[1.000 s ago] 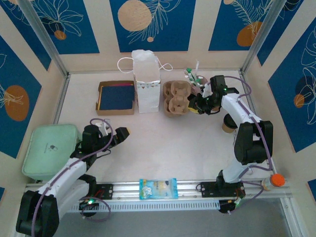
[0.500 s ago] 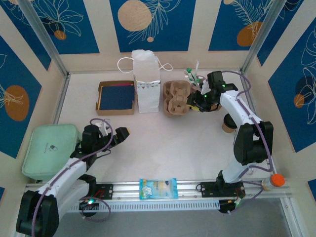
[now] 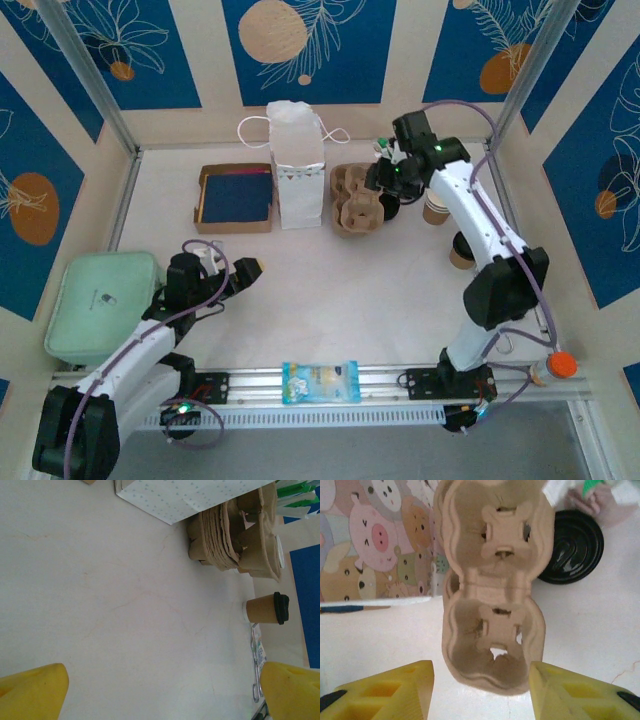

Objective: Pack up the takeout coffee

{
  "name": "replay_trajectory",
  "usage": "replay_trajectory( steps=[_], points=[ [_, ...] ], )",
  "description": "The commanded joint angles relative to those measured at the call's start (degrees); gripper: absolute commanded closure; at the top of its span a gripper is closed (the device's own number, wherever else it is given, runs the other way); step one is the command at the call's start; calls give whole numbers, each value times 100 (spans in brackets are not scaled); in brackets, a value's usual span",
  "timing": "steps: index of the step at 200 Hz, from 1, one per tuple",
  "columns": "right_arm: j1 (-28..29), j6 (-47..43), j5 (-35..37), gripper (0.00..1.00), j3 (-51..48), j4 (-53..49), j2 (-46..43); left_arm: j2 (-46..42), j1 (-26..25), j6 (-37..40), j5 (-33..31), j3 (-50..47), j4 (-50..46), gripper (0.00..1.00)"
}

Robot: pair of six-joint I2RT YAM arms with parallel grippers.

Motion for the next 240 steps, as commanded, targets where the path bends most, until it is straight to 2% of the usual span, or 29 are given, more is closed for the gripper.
replay_trajectory(
  steps=[1,42,106,240],
  points=[
    [202,-33,665,46,602,-791,645,-128,66,122,-76,119,-107,2],
    [485,18,1196,43,1603,-1315,1620,-341,67,296,-181,196,-459,2],
    [645,170,1576,40,2527,-1769,2429,-371,73,406,-227,201,-565,2],
    [645,238,1406,41,2640,-1720,2892,-353,69,424,-233,207,-536,2]
  ],
)
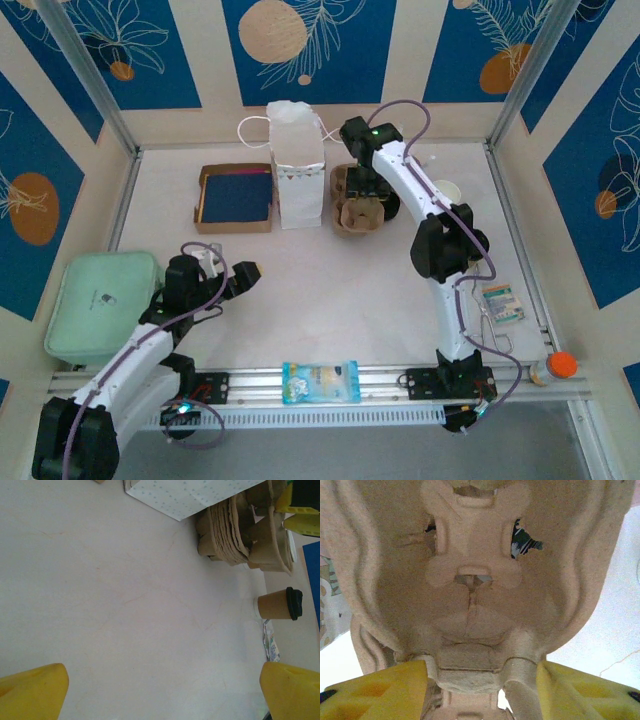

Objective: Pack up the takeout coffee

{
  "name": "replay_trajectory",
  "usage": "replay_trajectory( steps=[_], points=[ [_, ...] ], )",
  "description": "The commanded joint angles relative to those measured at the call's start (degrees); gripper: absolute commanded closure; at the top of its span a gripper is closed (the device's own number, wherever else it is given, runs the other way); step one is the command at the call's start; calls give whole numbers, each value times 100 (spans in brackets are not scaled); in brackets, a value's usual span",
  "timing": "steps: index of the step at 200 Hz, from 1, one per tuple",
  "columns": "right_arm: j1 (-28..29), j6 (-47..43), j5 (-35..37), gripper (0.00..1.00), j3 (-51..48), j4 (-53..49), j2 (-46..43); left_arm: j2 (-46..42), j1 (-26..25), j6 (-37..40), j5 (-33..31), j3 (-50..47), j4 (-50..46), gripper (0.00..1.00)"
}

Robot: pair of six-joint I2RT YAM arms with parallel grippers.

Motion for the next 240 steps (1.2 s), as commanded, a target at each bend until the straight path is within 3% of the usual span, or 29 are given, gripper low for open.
replay_trajectory(
  steps=[1,196,240],
  points=[
    [27,129,-119,41,158,-65,89,-34,64,118,-78,181,-6,2],
    [-5,191,-318,57,-252,242,67,-165,69,232,-135,148,-208,2],
    [-3,191,-315,64,-298,251,56,-175,62,241,-137,155,-229,2]
  ],
)
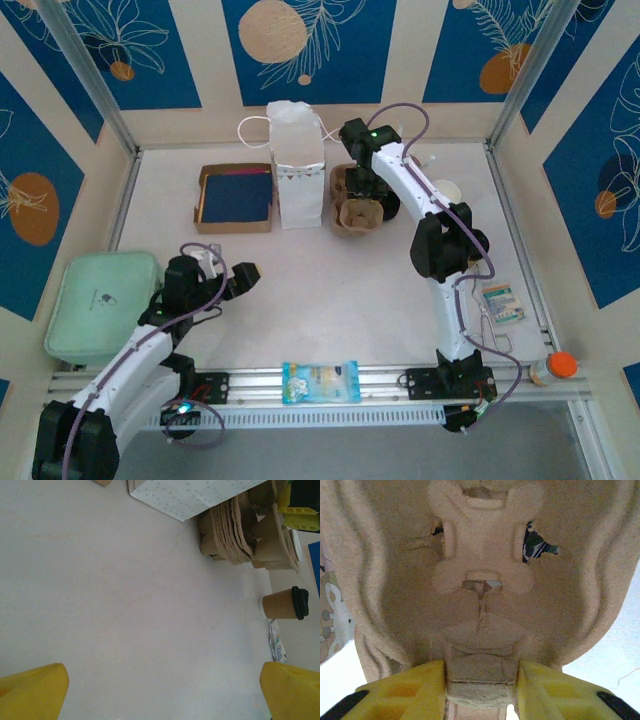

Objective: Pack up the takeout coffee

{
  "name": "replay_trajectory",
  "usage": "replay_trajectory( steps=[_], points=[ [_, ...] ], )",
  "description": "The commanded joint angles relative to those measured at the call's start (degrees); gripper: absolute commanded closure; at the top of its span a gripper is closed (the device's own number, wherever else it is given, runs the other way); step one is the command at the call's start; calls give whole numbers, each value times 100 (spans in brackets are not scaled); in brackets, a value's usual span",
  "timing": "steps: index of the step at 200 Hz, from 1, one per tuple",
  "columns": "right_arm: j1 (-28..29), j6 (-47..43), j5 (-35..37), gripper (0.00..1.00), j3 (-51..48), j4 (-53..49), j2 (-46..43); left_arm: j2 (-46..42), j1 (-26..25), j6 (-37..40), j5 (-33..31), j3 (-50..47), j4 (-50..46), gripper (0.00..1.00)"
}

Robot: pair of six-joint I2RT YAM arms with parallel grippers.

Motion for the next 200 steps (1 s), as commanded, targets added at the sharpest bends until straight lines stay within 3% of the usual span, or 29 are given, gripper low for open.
replay_trajectory(
  steps=[1,142,200],
  points=[
    [1,86,-118,64,-141,-13,36,-74,66,106,-52,150,-80,2],
    [163,33,10,69,-595,10,-1193,-199,65,192,-98,377,-342,2],
    [269,26,75,69,-1267,178,-2074,-125,65,684,-311,1098,-933,2]
  ],
)
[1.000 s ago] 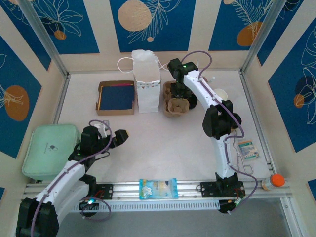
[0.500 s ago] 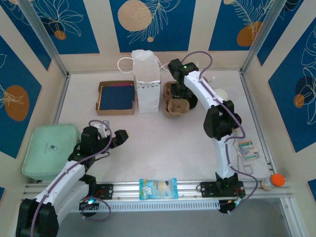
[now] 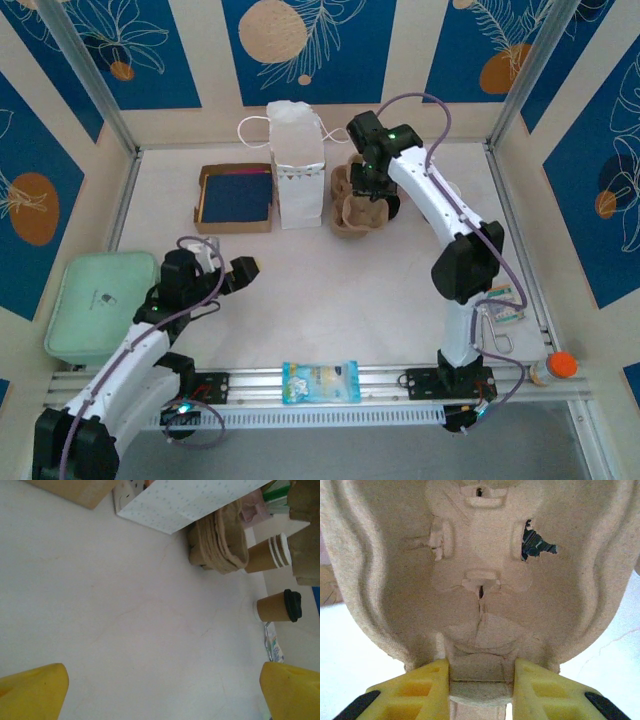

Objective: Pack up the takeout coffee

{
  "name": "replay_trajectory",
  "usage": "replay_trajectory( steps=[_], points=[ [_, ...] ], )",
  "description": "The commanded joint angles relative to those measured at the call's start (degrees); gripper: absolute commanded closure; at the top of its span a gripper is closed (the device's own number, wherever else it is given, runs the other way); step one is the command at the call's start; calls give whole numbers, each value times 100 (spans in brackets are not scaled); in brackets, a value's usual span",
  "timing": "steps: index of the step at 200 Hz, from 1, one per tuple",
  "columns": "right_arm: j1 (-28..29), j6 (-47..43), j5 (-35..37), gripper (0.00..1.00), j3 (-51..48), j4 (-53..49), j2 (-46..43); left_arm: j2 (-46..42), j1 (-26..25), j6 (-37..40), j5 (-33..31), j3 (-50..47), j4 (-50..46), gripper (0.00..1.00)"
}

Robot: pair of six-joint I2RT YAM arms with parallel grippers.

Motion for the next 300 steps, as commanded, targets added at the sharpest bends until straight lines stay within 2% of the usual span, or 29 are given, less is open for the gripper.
replay_trajectory(
  steps=[1,30,76,104,171,209,273,300],
  points=[
    [46,25,69,69,-279,24,-412,8,61,495,-227,566,-441,2],
    [55,34,78,69,-550,80,-855,359,62,1047,-509,1508,-997,3],
    [168,51,-42,69,-882,167,-1340,1236,66,1207,-720,2993,-1209,7],
    [255,17,-185,69,-1104,338,-1633,2033,66,1480,-805,4051,-1475,8],
    [413,-55,-459,69,-1134,478,-2163,4425,49,2174,-925,7526,-2893,10],
    [459,-96,-506,69,-1041,407,-2334,5905,-3,2452,-1001,9357,-3816,17],
    [485,-107,-771,69,-940,425,-2557,7908,-163,2654,-1142,11658,-4933,28],
    [521,-134,-769,69,-913,382,-2561,8162,-175,2649,-1298,11892,-4983,34]
  ],
)
